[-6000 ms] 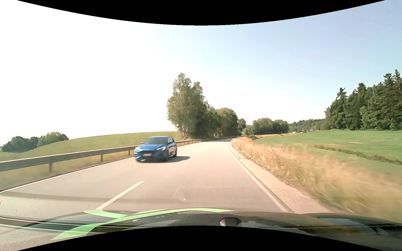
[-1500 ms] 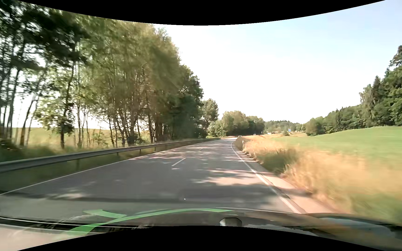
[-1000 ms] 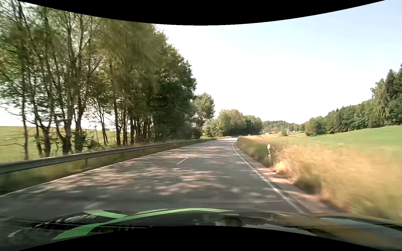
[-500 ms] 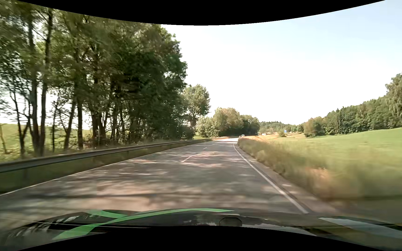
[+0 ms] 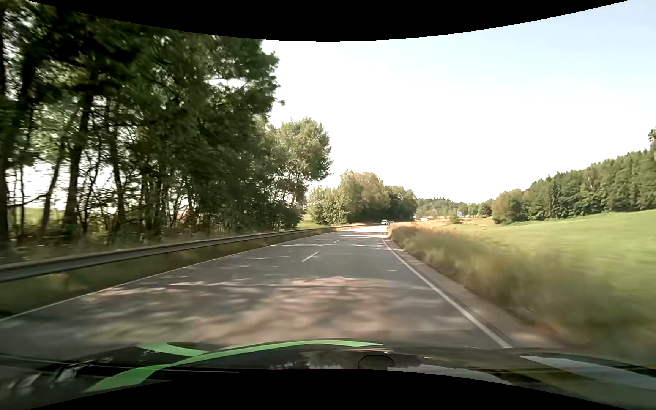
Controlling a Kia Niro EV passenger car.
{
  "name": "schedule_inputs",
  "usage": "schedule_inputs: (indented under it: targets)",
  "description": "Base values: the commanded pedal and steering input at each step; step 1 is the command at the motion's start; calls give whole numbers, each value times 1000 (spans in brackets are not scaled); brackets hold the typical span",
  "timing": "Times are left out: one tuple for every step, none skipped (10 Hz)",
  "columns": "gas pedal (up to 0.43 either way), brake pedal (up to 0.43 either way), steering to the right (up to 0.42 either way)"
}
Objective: Follow the waypoints while adhering to traffic rules and regulations
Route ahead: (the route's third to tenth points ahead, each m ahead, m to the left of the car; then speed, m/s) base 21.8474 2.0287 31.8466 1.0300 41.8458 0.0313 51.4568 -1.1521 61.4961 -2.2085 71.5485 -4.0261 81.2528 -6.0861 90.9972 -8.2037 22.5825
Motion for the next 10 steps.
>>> schedule_inputs:
  targets:
    - [260,0,12]
    - [260,0,12]
    - [260,0,12]
    - [240,0,13]
    - [240,0,12]
    - [240,0,12]
    - [240,0,13]
    - [240,0,12]
    - [240,0,12]
    - [240,0,12]
